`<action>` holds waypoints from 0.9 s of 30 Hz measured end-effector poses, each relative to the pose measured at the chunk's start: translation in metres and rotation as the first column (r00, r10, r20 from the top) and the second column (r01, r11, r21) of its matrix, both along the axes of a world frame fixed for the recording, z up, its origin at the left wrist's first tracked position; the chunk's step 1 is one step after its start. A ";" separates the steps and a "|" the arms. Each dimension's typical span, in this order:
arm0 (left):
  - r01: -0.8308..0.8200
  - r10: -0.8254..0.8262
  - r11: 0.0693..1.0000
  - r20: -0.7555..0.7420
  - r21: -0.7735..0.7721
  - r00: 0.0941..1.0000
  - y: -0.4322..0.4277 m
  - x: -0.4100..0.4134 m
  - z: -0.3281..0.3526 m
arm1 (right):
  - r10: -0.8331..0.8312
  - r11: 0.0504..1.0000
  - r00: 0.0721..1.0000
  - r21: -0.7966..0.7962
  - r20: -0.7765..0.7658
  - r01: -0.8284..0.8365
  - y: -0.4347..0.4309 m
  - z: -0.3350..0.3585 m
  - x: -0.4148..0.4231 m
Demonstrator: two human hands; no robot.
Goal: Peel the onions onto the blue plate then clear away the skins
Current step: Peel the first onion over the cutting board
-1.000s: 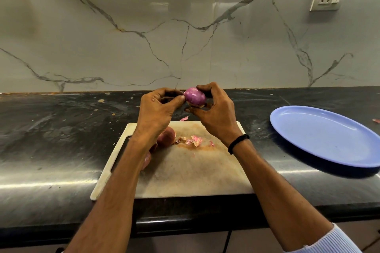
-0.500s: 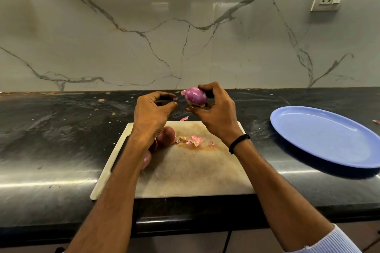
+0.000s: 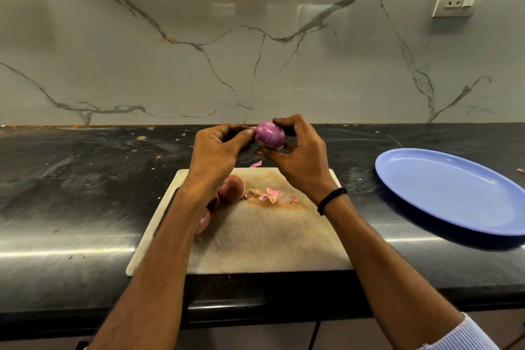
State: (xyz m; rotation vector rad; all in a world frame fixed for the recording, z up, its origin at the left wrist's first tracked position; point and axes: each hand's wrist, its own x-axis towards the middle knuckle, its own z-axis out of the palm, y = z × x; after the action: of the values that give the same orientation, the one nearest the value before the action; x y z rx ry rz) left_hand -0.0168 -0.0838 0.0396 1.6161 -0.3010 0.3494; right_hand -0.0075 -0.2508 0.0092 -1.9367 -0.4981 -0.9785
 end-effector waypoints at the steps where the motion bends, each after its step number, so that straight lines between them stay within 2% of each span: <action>1: -0.009 0.009 1.000 0.001 0.010 1.000 0.000 0.000 0.000 | 0.005 1.000 1.000 -0.001 0.001 -0.005 0.000 0.000 0.000; 4: -0.038 0.038 0.998 -0.002 0.055 0.999 0.002 0.001 -0.001 | 0.032 0.999 0.999 0.022 -0.008 -0.032 0.001 0.001 -0.001; 10: -0.099 0.104 0.954 -0.002 0.283 0.995 0.007 0.004 -0.005 | 0.076 0.993 0.997 0.090 -0.031 -0.073 0.001 0.006 -0.006; 12: -0.083 0.080 0.963 0.021 0.258 0.997 0.007 0.001 -0.003 | 0.071 0.993 0.997 0.095 -0.036 -0.068 0.001 0.006 -0.005; 15: -0.028 0.024 0.994 0.042 0.104 0.999 0.003 -0.006 0.005 | 0.053 0.994 0.998 0.093 -0.036 -0.049 0.000 0.005 -0.004; 18: 0.007 -0.009 0.999 0.063 0.041 0.998 0.000 -0.011 0.009 | 0.031 0.997 0.999 0.079 -0.034 -0.028 -0.001 0.003 -0.003; 27: -0.050 0.042 0.993 0.082 0.105 0.996 0.000 -0.006 0.005 | -0.002 1.000 1.000 0.017 0.005 0.002 -0.001 0.001 -0.002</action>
State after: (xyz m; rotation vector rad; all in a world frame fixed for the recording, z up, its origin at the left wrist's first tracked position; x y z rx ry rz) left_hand -0.0224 -0.0836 0.0449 1.7193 -0.3481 0.4400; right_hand -0.0098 -0.2521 0.0106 -1.9206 -0.4892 -0.9857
